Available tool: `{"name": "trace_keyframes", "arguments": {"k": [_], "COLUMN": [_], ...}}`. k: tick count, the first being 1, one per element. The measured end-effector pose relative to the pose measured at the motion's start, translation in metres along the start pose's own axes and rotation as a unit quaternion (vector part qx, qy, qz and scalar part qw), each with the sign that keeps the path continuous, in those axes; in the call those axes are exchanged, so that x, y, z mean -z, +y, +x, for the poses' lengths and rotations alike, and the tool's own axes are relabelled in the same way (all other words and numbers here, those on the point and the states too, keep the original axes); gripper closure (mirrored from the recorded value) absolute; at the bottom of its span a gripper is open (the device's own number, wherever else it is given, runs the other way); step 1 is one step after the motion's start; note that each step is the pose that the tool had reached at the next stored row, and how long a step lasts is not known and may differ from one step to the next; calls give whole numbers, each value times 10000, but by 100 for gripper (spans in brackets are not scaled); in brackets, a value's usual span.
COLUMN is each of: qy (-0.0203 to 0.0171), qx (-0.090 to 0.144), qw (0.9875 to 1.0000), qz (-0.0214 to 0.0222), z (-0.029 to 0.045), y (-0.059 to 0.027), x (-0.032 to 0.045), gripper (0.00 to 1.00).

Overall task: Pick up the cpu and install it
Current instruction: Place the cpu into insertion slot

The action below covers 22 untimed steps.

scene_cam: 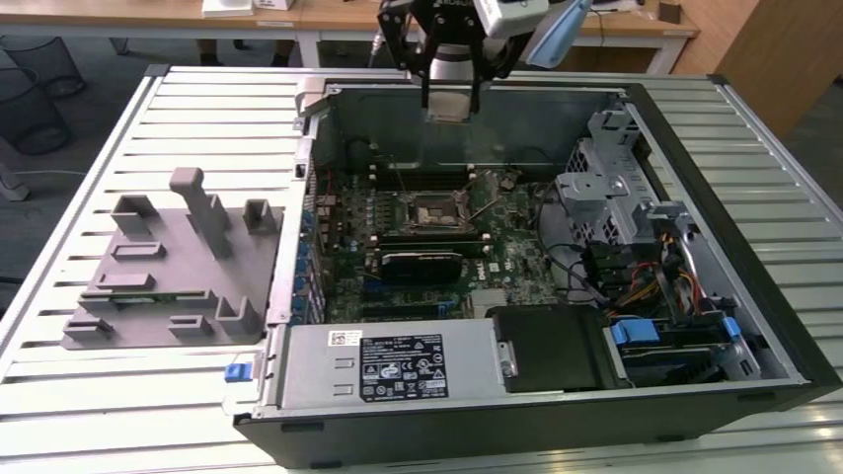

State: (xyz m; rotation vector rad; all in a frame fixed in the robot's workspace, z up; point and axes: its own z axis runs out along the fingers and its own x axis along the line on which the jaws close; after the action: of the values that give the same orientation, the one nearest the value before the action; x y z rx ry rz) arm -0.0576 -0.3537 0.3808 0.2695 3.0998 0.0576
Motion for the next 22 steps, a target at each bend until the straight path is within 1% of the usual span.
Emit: {"name": "trace_keyframes", "arguments": {"k": [1, 6, 12, 15, 22], "qy": [-5, -16, -29, -35, -50], "qx": [-130, -413, -726, -888, -1263], "qw": [9999, 9991, 9974, 9960, 9920], "qz": [3, 11, 19, 23, 33], "z": [0, 1, 1, 1, 2], "y": [1, 1, 3, 3, 7], "x": [-1, -3, -5, -8, -12], "gripper": [47, 47, 47, 47, 47]}}
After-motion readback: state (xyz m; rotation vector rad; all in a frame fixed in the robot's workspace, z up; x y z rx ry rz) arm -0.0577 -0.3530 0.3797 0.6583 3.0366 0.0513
